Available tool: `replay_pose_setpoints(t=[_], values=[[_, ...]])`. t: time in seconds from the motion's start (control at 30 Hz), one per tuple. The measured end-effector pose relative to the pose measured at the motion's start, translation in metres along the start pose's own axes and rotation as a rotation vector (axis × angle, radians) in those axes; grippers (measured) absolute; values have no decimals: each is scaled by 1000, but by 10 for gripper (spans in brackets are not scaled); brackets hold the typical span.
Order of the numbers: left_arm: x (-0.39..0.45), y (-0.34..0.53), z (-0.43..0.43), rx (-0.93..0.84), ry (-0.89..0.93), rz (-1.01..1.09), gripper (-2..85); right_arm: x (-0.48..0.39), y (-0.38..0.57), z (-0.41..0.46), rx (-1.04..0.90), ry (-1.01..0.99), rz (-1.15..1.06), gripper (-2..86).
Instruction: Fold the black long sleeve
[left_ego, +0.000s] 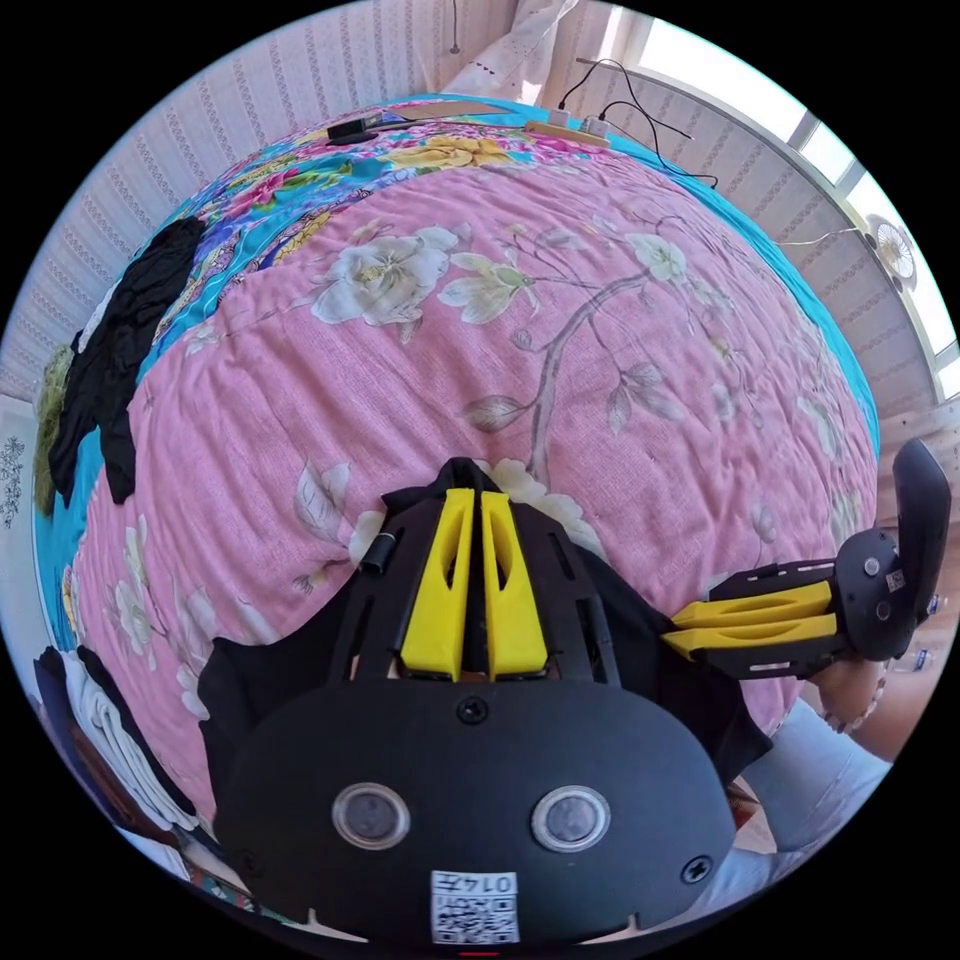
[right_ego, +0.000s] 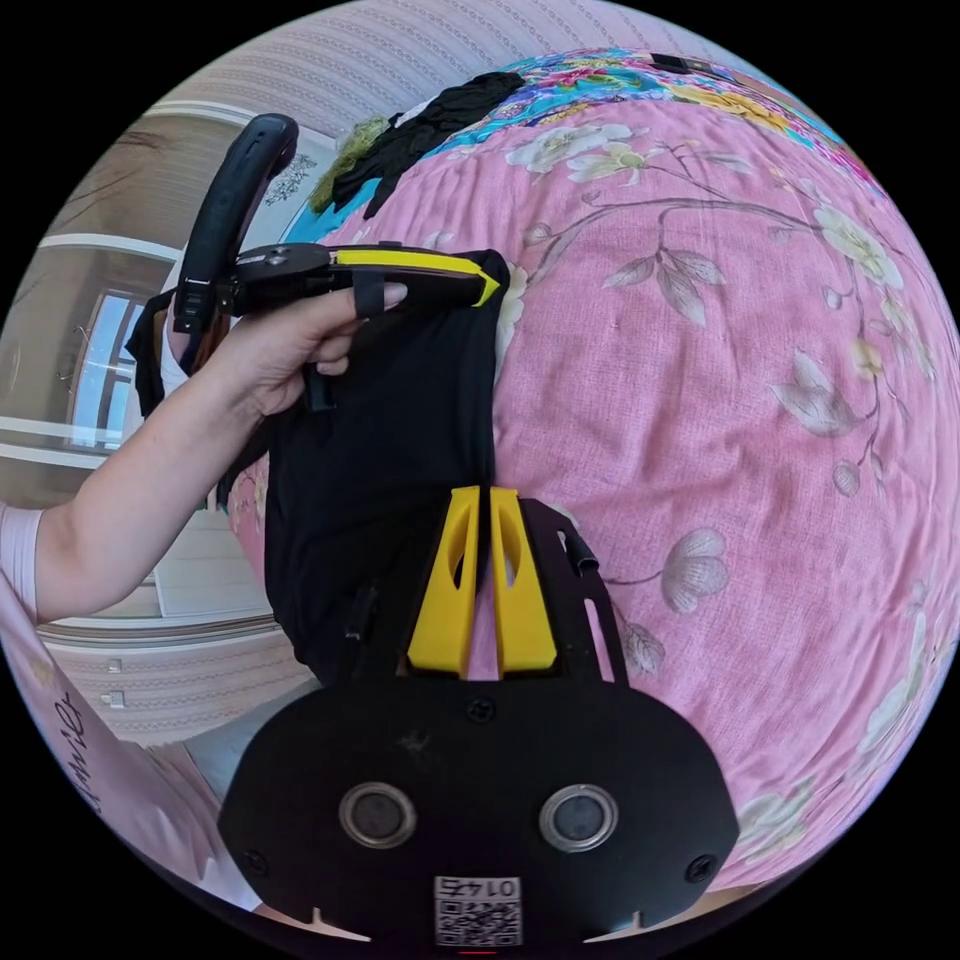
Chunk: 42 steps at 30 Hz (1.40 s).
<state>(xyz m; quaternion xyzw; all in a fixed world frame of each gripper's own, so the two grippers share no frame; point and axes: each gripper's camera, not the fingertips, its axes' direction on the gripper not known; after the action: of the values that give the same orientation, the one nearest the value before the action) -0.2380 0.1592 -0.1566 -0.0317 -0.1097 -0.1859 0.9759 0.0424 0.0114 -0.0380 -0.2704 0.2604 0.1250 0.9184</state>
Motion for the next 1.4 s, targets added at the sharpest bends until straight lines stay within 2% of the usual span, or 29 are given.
replay_pose_setpoints(t=[0.3, 0.57, 0.73, 0.8, 0.93, 1.13, 1.23, 1.33, 1.4], values=[[-7, 37, -19, 18, 0, -29, -9, -24, -4, -3, -3, 15, -32, 6], [-14, 81, -36, 63, -20, 15, -7, -65, -10, 1, -40, 130, -146, 0], [-43, 118, -74, 76, 82, 52, 32, -84, 1, 2, 34, 151, -141, -2], [-66, 158, -107, 143, 147, 27, 57, -93, 2, 3, 37, 163, -153, -3], [-95, 245, -149, 200, 133, 19, 73, -117, 6, 6, 54, 218, -200, -3], [-118, 418, -195, 219, -48, -31, 74, -148, 15, 12, 102, 274, -232, 0], [-124, 510, -216, 244, -106, -129, 73, -162, 14, 13, 98, 290, -224, 6], [-132, 607, -237, 317, -137, -297, 70, -168, 17, 7, 131, 234, -189, 27], [-140, 687, -250, 391, -120, -480, 67, -175, 27, -5, 190, 217, -133, 51]])
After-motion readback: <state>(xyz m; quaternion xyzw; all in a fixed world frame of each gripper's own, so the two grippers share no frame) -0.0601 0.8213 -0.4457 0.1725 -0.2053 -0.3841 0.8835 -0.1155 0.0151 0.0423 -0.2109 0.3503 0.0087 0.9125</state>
